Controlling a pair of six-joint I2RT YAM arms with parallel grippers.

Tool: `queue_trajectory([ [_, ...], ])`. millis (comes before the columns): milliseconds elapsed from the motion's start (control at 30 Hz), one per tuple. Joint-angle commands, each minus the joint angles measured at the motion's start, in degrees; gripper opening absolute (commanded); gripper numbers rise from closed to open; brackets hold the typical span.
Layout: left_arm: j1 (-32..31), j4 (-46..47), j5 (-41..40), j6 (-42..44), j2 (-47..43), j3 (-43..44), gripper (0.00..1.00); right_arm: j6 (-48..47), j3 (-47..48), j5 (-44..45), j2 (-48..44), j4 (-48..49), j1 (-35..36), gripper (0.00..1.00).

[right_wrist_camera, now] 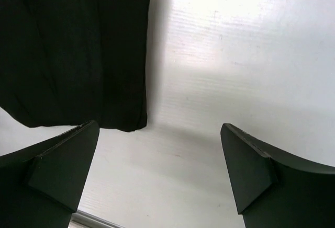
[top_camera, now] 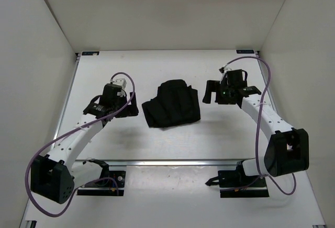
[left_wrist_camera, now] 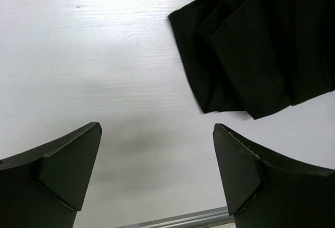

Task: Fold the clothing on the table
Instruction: Fold the skirt

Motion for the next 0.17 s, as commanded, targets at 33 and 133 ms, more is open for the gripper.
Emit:
queue_trajectory([
  [33,0.8,-3.2,-1.3,1.3,-1.1,0.9,0.99,-1.2,-1.7,0.5,-2.8,1.1,-2.0,1.00],
  [133,0.3,-3.0,-0.7,0.9,-1.5,0.3,0.99,-1.2,-2.9,1.2,-2.9,1.4,-1.1,0.99],
])
